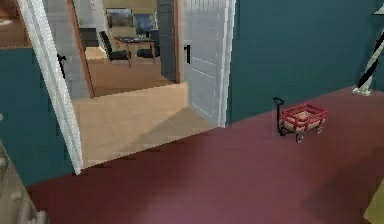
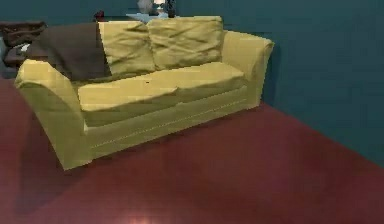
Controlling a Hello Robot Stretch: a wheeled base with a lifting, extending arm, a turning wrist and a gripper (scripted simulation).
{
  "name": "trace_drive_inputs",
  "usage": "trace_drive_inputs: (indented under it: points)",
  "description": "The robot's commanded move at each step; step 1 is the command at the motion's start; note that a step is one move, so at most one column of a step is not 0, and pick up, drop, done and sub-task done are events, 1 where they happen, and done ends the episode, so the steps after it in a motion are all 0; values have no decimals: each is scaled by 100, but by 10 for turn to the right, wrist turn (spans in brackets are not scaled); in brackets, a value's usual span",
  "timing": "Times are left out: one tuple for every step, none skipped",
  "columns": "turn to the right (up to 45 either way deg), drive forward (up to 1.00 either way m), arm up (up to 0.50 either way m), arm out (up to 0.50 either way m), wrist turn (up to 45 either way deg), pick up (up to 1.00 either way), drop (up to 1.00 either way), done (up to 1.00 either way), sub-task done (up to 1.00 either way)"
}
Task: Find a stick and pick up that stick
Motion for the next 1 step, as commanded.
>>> trace_drive_inputs:
  points:
    - [0,45,0,0,0,0,0,0,0]
